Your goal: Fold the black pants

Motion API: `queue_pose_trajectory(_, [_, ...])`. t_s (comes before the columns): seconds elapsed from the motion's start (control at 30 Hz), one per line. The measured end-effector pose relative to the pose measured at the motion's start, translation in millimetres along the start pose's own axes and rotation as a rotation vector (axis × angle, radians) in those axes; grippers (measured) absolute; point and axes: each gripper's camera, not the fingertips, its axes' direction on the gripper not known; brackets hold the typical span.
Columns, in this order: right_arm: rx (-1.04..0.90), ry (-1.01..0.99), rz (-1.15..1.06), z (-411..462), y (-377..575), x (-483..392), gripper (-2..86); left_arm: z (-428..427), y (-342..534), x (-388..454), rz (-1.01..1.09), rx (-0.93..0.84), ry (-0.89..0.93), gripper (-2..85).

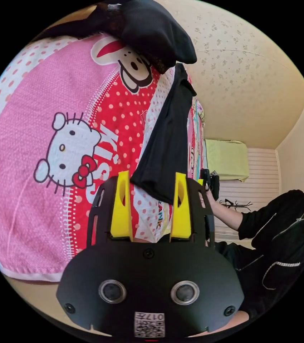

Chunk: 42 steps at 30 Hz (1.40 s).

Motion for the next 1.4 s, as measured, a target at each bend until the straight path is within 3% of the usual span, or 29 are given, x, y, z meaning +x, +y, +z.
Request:
queue_pose_trajectory(0.13, [-0.021,-0.080,0.006,13.6,-2.7,-1.8,14.6,2.8,1.1,9.5,0.005,-0.033,0.025,18.7])
queue_pose_trajectory(0.37, [0.052,-0.032,0.082,22.3,0.1,-12.3,6.8,21.5,2.9,51.0,0.002,-0.104,-0.301,9.5])
queue_pose_trajectory(0.6, [0.117,-0.100,0.074,-3.2,8.9,-58.0,3.7,19.3,27.6,84.7,-0.003,-0.058,-0.159,6.3])
queue_pose_trajectory(0.83, [0.011,0.049,0.014,-15.6,28.1,-136.3,3.3,-5.5,69.9,130.1,0.006,-0.024,-0.040,6.0])
queue_pose_trajectory(1.1, [-0.190,0.086,0.124,64.2,74.0,-120.1,4.1,1.6,169.0,132.9,-0.084,-0.113,-0.355,6.2])
queue_pose_trajectory(1.3, [-0.271,0.125,0.215,95.5,70.9,-71.3,8.2,22.5,213.5,75.3,-0.306,-0.053,-0.273,7.9])
queue_pose_trajectory(1.4, [-0.269,0.117,0.197,66.9,62.8,-70.0,8.4,3.9,234.5,83.8,-0.338,0.038,-0.377,7.8])
